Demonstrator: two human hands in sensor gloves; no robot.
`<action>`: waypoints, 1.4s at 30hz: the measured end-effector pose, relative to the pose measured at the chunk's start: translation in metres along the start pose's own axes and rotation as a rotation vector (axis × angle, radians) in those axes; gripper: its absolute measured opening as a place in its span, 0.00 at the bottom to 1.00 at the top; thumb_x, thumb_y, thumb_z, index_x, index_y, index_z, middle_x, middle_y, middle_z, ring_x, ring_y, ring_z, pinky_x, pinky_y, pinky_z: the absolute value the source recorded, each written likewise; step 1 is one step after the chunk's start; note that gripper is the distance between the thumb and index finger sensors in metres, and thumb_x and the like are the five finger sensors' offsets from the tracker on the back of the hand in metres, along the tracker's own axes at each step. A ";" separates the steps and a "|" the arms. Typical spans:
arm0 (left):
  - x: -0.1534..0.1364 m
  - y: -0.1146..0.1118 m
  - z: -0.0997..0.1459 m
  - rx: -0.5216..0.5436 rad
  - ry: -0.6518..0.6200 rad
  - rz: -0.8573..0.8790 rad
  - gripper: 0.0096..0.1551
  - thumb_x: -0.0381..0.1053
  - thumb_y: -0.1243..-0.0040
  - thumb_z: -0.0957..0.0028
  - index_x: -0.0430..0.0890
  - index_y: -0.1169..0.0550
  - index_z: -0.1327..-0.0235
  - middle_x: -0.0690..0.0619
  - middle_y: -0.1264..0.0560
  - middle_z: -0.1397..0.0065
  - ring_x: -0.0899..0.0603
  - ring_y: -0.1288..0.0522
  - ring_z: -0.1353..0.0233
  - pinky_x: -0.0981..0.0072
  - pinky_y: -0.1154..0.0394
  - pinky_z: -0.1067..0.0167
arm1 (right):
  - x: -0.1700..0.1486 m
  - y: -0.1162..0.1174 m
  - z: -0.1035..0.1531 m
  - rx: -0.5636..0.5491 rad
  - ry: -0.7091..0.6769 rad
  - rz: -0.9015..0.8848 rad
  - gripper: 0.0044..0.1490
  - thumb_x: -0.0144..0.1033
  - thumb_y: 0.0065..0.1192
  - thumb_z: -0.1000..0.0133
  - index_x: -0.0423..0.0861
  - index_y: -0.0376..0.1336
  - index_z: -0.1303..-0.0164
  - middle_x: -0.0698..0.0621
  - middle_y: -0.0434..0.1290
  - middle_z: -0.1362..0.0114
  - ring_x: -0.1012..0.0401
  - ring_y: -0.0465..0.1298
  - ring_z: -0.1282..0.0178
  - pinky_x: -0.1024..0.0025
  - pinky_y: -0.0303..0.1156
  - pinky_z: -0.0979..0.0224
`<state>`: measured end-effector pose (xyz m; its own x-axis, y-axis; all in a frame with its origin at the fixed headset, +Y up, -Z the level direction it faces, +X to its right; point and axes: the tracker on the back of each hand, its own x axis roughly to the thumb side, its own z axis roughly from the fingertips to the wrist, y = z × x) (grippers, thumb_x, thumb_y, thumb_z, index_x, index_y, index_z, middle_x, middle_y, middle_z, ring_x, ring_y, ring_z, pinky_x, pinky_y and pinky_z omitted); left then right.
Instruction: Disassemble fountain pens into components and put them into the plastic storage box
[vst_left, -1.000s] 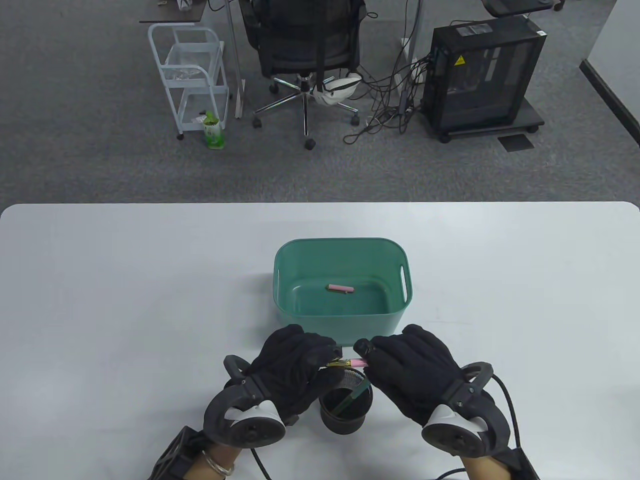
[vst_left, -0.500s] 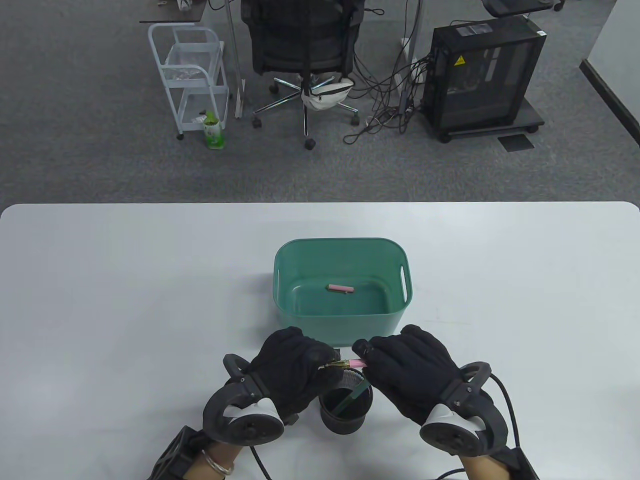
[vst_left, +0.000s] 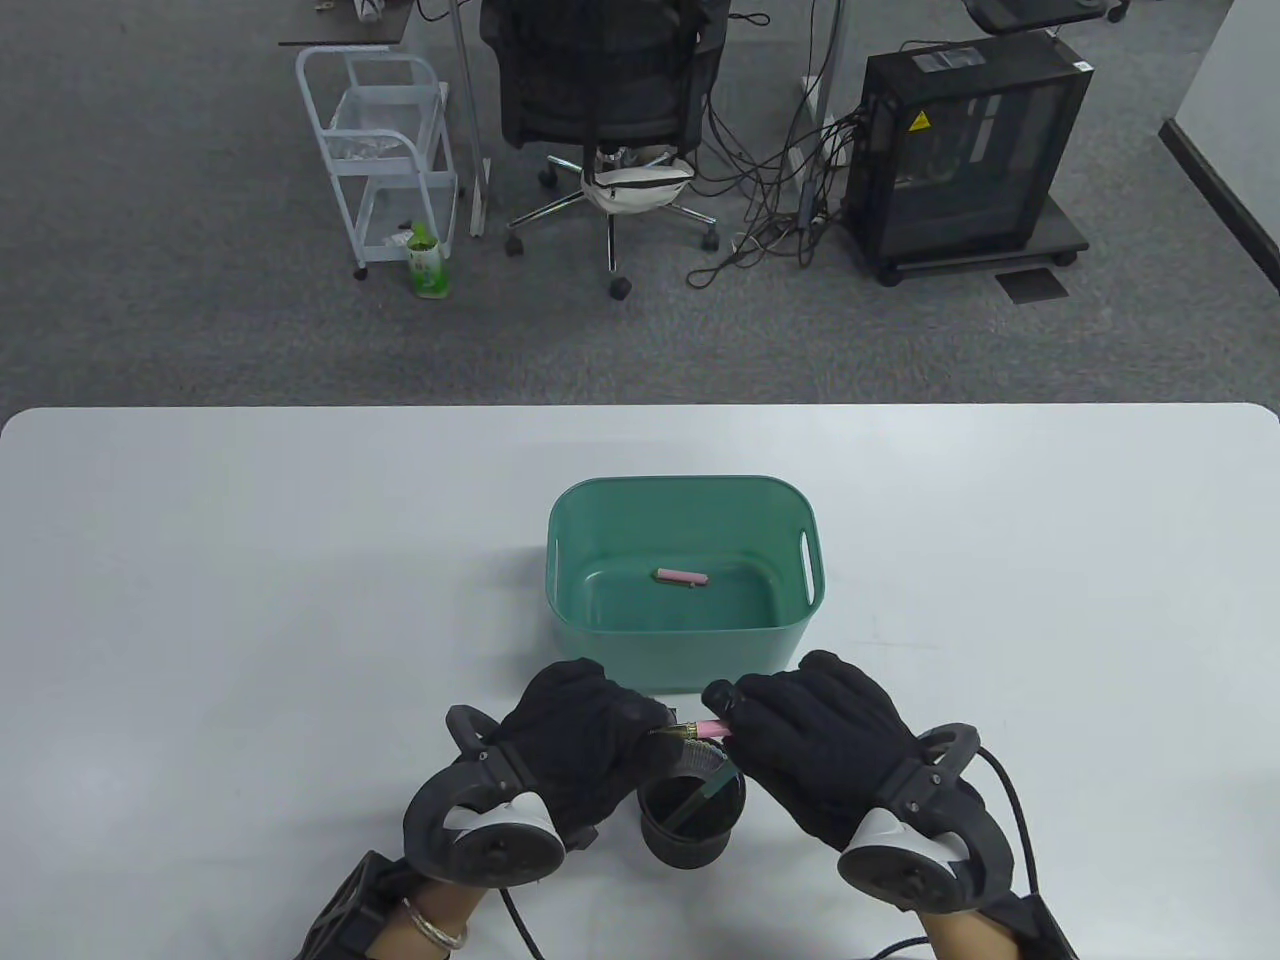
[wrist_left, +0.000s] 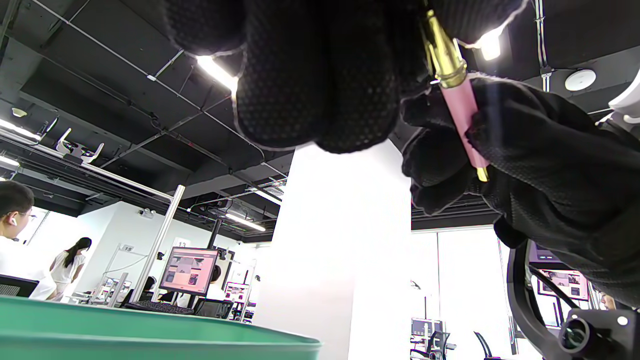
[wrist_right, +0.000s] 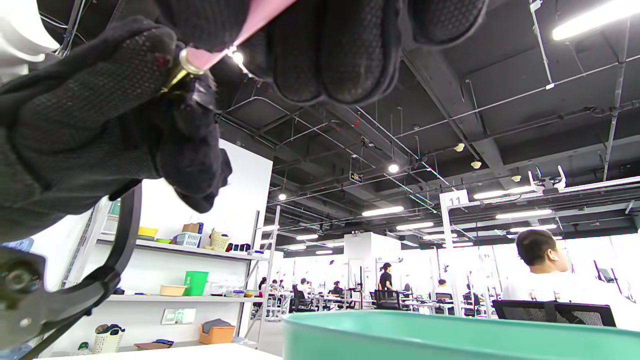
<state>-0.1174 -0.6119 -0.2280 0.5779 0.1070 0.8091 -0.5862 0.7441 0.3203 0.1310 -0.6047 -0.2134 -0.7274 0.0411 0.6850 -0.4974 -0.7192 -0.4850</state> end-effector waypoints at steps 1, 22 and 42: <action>0.000 0.000 0.000 0.000 0.000 0.001 0.27 0.61 0.55 0.29 0.42 0.16 0.51 0.50 0.11 0.53 0.46 0.14 0.52 0.48 0.27 0.33 | 0.000 0.000 0.000 0.000 0.000 0.000 0.27 0.51 0.57 0.39 0.58 0.69 0.30 0.56 0.76 0.33 0.61 0.77 0.37 0.53 0.65 0.21; -0.004 -0.002 0.001 -0.018 0.021 0.007 0.33 0.65 0.58 0.29 0.42 0.18 0.39 0.48 0.13 0.43 0.43 0.16 0.43 0.45 0.30 0.30 | 0.000 0.000 0.000 0.000 0.000 0.000 0.27 0.51 0.57 0.39 0.58 0.69 0.29 0.56 0.76 0.33 0.61 0.77 0.37 0.53 0.65 0.21; 0.004 -0.003 0.000 -0.014 -0.003 -0.045 0.24 0.60 0.46 0.30 0.44 0.25 0.33 0.49 0.18 0.34 0.45 0.20 0.36 0.45 0.34 0.25 | -0.003 -0.002 0.001 -0.011 0.011 0.009 0.27 0.51 0.57 0.39 0.58 0.69 0.30 0.56 0.76 0.33 0.61 0.77 0.37 0.53 0.65 0.21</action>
<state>-0.1136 -0.6143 -0.2259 0.6017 0.0718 0.7955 -0.5520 0.7573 0.3491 0.1346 -0.6042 -0.2141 -0.7366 0.0425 0.6750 -0.4964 -0.7118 -0.4969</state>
